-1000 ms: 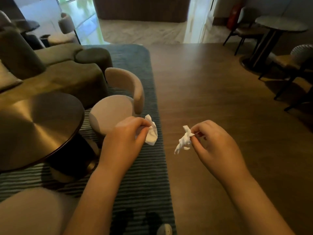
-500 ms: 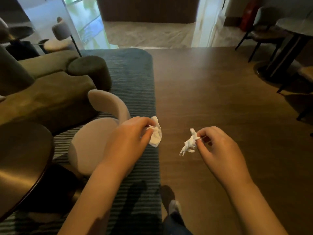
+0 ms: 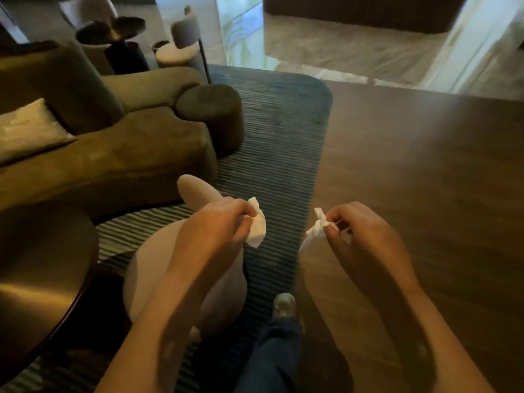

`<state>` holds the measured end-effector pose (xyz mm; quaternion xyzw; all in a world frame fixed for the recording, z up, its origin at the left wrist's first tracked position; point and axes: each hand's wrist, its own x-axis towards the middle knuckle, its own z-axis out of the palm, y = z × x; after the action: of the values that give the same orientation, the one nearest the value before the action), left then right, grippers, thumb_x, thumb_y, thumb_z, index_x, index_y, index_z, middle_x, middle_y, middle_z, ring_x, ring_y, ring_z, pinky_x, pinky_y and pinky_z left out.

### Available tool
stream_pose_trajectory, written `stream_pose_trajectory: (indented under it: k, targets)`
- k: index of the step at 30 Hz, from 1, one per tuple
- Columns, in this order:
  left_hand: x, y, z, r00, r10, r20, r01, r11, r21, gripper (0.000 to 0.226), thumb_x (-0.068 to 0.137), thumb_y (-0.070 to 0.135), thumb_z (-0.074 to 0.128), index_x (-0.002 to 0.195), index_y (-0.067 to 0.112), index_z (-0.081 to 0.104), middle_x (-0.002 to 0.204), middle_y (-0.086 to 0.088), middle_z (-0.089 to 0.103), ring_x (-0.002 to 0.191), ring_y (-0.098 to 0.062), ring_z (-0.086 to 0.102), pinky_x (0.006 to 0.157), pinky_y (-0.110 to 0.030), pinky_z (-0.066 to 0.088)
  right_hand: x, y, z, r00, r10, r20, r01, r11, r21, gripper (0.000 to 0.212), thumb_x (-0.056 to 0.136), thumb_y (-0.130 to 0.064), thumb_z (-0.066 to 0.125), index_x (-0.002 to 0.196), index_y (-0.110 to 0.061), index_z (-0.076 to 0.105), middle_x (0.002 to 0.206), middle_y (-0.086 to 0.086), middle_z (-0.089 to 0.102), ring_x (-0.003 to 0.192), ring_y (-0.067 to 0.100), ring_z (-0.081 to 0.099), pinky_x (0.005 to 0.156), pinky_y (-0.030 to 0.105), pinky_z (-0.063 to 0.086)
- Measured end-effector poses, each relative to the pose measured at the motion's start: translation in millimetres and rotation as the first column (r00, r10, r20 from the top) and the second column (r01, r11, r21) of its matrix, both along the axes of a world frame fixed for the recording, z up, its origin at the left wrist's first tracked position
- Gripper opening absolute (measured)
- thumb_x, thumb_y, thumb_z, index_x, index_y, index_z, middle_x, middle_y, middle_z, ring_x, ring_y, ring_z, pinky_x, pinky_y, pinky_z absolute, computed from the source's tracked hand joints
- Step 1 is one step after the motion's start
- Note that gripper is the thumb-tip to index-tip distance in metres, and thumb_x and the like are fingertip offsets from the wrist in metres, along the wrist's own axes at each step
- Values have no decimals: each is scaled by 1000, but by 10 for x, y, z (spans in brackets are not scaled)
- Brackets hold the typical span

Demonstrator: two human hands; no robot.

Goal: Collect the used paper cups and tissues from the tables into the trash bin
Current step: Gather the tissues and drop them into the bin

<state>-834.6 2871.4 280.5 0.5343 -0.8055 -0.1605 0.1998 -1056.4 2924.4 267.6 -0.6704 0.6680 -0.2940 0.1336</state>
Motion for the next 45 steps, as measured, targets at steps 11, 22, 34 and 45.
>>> stream_pose_trajectory:
  k: [11, 22, 34, 45]
  targets:
    - [-1184, -2803, -7, 990, -9, -144, -8, 993, -119, 9, 90, 24, 61, 96, 21, 66, 90, 7, 65, 81, -9, 60, 69, -33, 52, -1042, -2847, 93, 994, 61, -86, -69, 993, -100, 3, 85, -20, 61, 85, -22, 63, 82, -10, 59, 68, 6, 57, 55, 31, 52]
    - [-2602, -5336, -12, 992, -49, -113, 36, 993, -112, 9, 89, 23, 63, 97, 23, 67, 93, 11, 66, 83, -4, 60, 67, -31, 53, -2579, -5319, -186, 998, -4, 69, 11, 995, -95, 5, 87, -20, 65, 89, -24, 62, 82, -16, 57, 71, 1, 57, 63, 21, 51]
    - [-3612, -7976, 189, 978, 186, -92, -194, 978, -82, 10, 90, 30, 58, 97, 31, 65, 92, 16, 62, 85, 1, 55, 67, -19, 49, -3536, -8500, 80, 985, 168, 41, -165, 983, -84, 4, 86, -22, 64, 88, -25, 62, 83, -16, 56, 71, 1, 53, 58, 13, 41]
    - [-3534, -10743, -18, 927, 329, -182, -342, 939, -44, 10, 89, 29, 60, 98, 32, 64, 93, 18, 60, 87, 3, 55, 73, -21, 50, -3755, -11237, -61, 976, 217, 32, -216, 976, -44, 6, 86, -21, 64, 92, -23, 63, 86, -14, 56, 77, 0, 54, 64, 17, 47]
